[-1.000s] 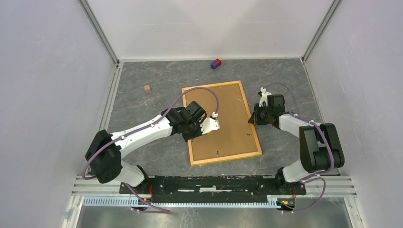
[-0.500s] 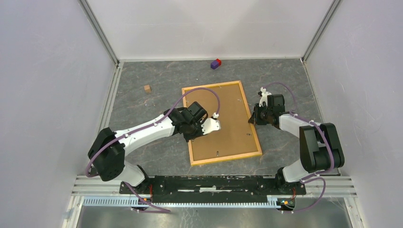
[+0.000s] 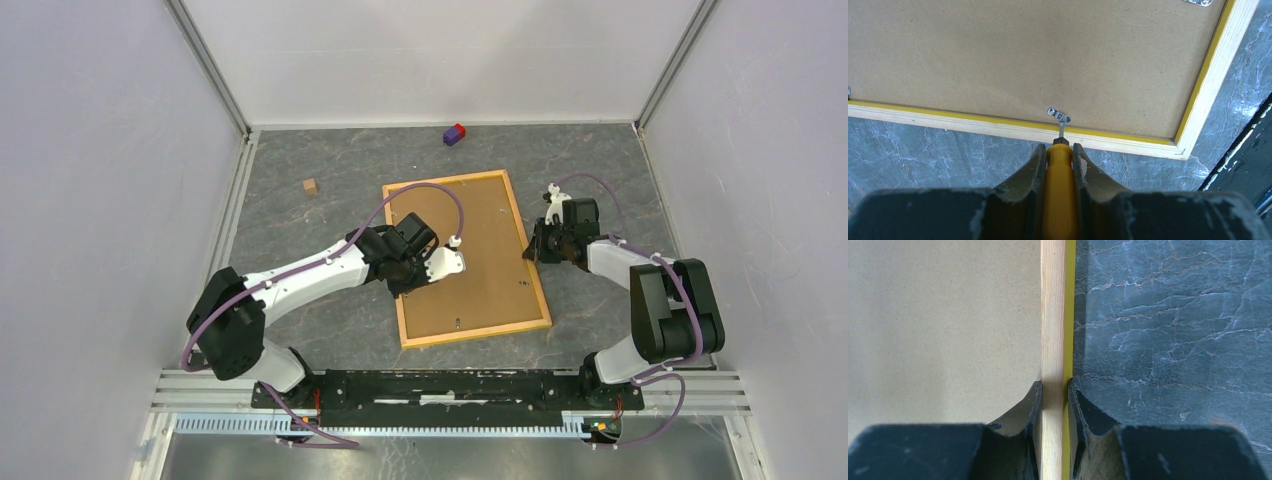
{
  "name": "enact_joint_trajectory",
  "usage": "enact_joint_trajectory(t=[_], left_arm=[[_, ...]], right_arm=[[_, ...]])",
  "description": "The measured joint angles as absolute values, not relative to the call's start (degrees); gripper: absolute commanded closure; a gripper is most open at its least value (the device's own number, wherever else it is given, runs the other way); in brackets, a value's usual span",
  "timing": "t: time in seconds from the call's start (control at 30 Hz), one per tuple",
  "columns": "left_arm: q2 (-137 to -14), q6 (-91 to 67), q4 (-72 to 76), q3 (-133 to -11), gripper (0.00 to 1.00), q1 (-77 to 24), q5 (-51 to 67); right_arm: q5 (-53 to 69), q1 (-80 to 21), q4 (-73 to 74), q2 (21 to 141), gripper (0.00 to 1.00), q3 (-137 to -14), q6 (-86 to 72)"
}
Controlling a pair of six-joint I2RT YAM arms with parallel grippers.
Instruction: Take the photo out of the frame
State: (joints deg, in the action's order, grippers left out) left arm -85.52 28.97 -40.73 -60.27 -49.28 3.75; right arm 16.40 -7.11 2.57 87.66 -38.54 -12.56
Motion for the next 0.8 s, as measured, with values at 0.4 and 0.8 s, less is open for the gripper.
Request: enact_joint_trajectory(t=[0.4, 0.8], left_arm=[[-85.9, 26.1, -38.3, -60.3, 0.98, -49.2, 5.0], [-86.7, 24.3, -35.9, -60.3, 0.98, -49.3, 4.0]], right_arm=[[16.4, -7.1, 2.6, 87.7, 1.00, -38.5, -12.6], [16.4, -7.1, 2.5, 87.7, 1.00, -38.5, -12.6]])
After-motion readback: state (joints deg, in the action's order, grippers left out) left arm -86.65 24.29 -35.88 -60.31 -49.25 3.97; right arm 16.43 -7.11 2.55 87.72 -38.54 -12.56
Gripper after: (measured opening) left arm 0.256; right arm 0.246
